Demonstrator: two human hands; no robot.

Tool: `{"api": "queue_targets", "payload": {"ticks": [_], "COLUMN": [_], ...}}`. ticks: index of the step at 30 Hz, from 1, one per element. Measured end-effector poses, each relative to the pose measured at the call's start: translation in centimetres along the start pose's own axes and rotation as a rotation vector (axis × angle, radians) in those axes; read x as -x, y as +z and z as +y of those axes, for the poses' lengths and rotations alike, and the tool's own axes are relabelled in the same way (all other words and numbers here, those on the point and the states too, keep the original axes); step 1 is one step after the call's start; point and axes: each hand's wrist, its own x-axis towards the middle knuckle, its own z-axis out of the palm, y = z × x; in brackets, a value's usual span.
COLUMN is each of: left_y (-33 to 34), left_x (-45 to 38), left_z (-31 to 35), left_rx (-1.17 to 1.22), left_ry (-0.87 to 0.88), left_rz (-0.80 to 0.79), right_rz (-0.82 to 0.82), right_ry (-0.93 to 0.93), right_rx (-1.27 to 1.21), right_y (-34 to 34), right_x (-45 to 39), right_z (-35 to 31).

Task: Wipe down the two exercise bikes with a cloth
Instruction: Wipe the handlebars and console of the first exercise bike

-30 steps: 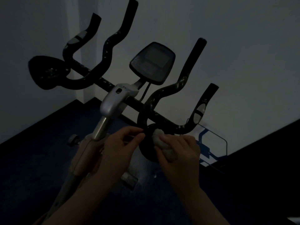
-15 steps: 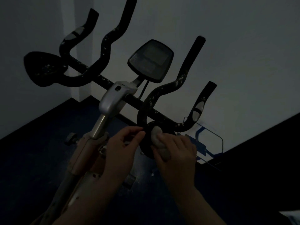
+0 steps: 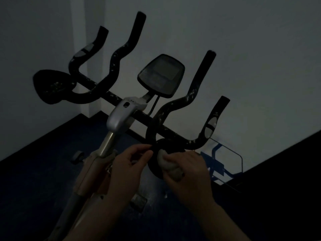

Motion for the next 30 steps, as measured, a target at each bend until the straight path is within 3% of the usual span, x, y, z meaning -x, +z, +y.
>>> {"api": "queue_targets", "payload": {"ticks": [3, 7, 11, 18, 20, 23, 30], "left_y": [-0.2, -0.5, -0.6, -0.5, -0.2, 0.4, 1.2], "left_x": [0.1, 0.3, 0.3, 0.3, 0.1, -0.5, -0.7], "left_z": [0.1, 0.5, 1.3, 2.4, 2.4, 2.3, 2.2], "left_rx": [-0.025, -0.04, -0.09, -0.199, -0.209, -0.204, -0.221], "left_ry": [0.015, 0.015, 0.006, 0.064, 0.062, 0.07, 0.122], "left_rz": [0.007, -0.008, -0.032, -0.067, -0.062, -0.04, -0.015], "right_rz": [-0.182, -0.053, -0.275, -0.412, -0.319, -0.067, 0.24], "right_ry": [-0.008, -0.057, -0.094, 0.266, 0.378, 0.56, 0.646], "right_rx": [-0.146, -0.253, -0.194, -0.076, -0.218, -0.672, -0.796], "right_y": [-2.7, -2.8, -1.1, -4.1, -4.0, -1.9, 0.1], "right_x": [-1.9, -6.0, -7.4, -8.3, -7.9, -6.2, -1.5], "right_z": [0.4, -0.5, -0.6, 3.2, 3.5, 2.0, 1.5]}}
